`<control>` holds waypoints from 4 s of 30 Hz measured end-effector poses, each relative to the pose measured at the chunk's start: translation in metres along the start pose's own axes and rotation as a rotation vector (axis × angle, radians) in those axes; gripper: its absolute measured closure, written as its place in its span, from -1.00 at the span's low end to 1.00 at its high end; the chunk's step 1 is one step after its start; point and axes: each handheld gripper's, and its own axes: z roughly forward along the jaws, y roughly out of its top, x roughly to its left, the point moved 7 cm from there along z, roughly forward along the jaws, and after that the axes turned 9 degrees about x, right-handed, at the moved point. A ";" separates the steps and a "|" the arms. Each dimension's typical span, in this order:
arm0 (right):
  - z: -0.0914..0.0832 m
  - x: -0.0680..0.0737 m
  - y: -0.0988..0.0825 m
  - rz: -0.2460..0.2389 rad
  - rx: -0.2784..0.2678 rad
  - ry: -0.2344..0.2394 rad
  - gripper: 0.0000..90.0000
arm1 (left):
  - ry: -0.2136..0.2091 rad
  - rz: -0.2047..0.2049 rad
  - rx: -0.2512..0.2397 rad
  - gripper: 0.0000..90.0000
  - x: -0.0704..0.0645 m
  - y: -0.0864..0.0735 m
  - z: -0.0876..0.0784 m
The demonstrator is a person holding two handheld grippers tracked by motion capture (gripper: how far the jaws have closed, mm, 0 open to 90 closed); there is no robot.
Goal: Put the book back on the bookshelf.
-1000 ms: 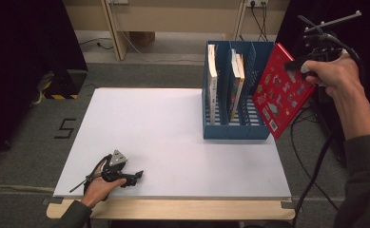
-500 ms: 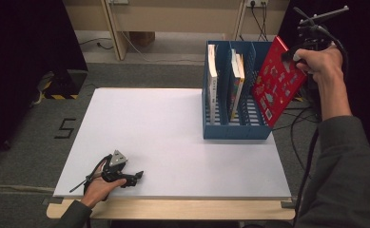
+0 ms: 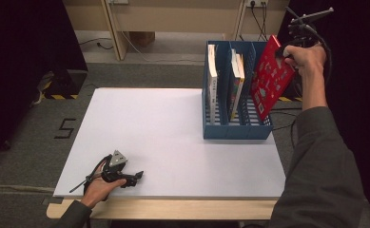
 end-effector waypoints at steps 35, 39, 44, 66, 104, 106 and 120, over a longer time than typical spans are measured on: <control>0.087 0.004 -0.008 0.072 0.032 0.050 0.73 | 0.000 -0.002 -0.003 -0.77 0.000 0.000 0.000; 0.091 0.005 -0.007 0.066 0.028 0.049 0.73 | -0.002 -0.003 -0.004 -0.77 0.000 0.000 0.000; 0.093 0.009 -0.006 0.066 0.019 0.061 0.72 | -0.001 -0.002 -0.005 -0.77 0.000 0.000 0.000; 0.078 0.016 -0.031 -0.018 0.021 0.113 0.38 | 0.002 0.002 -0.002 -0.77 0.000 0.000 0.000; 0.066 0.019 -0.083 -0.175 0.043 0.107 0.66 | 0.004 -0.001 -0.006 -0.78 0.000 0.000 0.000; 0.068 0.021 -0.080 -0.177 0.047 0.105 0.65 | 0.003 -0.001 -0.006 -0.78 0.000 0.000 0.000; 0.063 0.017 -0.085 -0.124 0.028 0.131 0.28 | 0.001 0.000 -0.009 -0.77 0.000 0.000 0.000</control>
